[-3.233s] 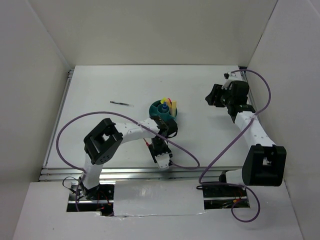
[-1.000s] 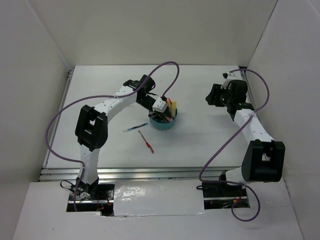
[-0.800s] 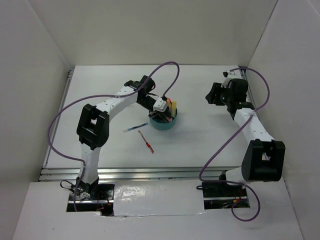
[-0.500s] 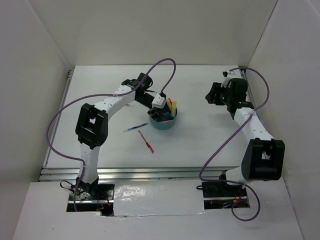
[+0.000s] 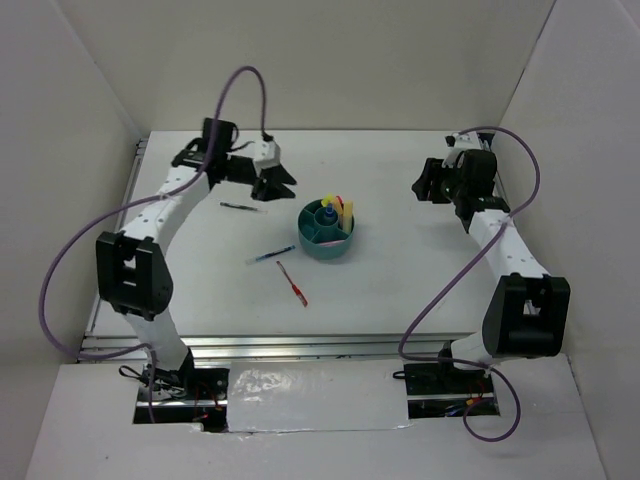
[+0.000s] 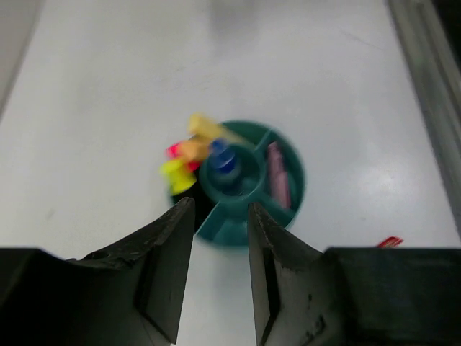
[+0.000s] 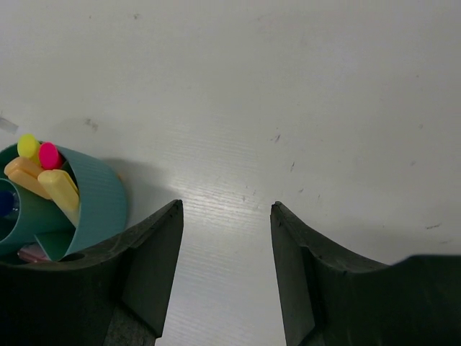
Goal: Sort the stationery into containers
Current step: Place the stationery in the storage box, then pick up the pen from the center of the board.
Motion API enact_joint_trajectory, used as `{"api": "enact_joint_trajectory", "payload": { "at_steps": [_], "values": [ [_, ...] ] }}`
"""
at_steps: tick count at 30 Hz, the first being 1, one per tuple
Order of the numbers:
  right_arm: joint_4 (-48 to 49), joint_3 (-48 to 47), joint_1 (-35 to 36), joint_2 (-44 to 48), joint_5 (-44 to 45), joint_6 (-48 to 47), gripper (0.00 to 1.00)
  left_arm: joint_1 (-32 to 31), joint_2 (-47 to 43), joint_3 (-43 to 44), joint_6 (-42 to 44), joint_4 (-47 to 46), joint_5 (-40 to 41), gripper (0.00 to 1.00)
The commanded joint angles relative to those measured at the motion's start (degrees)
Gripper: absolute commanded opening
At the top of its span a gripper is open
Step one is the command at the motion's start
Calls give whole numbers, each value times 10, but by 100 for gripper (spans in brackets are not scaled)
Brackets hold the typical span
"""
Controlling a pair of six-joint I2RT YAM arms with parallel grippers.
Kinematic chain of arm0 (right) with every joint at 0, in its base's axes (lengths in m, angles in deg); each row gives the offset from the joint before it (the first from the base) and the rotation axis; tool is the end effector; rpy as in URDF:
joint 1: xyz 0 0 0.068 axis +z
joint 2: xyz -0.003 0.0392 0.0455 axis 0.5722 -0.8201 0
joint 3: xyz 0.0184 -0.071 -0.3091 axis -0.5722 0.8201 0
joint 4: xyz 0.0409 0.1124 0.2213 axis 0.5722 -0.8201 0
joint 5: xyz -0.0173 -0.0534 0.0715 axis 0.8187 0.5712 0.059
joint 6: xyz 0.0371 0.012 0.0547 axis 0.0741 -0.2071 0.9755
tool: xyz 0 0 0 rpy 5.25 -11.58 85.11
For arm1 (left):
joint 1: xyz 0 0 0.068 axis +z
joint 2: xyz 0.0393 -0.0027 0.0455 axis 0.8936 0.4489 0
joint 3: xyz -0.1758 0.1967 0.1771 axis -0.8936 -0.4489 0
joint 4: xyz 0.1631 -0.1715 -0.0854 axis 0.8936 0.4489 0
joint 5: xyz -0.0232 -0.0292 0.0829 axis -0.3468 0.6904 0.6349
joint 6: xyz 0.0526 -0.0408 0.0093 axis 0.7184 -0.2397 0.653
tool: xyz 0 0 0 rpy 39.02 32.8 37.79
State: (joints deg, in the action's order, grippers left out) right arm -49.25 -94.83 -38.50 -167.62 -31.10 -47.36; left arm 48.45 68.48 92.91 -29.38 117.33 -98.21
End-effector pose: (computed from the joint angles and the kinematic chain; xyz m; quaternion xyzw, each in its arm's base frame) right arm 0.3289 -0.0033 0.3330 -0.0345 0.8519 0.1383 0.5039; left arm 0.3777 -0.1510 0.3667 0.5879 0.5402 -0.3803 0.4669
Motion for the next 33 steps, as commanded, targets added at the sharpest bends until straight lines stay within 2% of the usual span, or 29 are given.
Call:
{"api": "enact_joint_trajectory", "payload": {
  "at_steps": [1, 3, 4, 5, 6, 7, 10, 12, 18, 29, 33],
  "values": [
    [3, -33, 6, -2, 0, -23, 59, 76, -16, -13, -167, -86, 32, 47],
    [0, -40, 10, -5, 0, -41, 59, 106, 4, 25, -89, -20, 119, 51],
    [-2, -47, 13, -11, 0, -45, 59, 112, 41, 78, -43, 80, 158, 51],
    [-3, -51, 15, -13, 0, -47, 59, 115, 64, 107, 58, 132, 222, 50],
    [-4, -55, 19, -21, 0, -48, 59, 121, 111, 161, 102, 233, 241, 49],
    [-5, -67, 20, -26, 0, -48, 59, 134, 132, 184, 160, 261, 258, 48],
    [-10, -87, 26, -44, -4, -47, 59, 146, 201, 251, 207, 324, 294, 47],
    [-12, -94, 31, -54, -3, -48, 59, 147, 226, 269, 221, 332, 333, 46],
    [-13, -113, 32, -72, -1, -48, 59, 87, 238, 227, 245, 276, 419, 44],
    [-12, -97, 32, -62, 4, -60, 58, 58, 323, 287, 281, 304, 447, 47],
    [-10, -88, 32, -55, 2, -62, 58, 56, 330, 278, 297, 281, 455, 47]
  ]
}}
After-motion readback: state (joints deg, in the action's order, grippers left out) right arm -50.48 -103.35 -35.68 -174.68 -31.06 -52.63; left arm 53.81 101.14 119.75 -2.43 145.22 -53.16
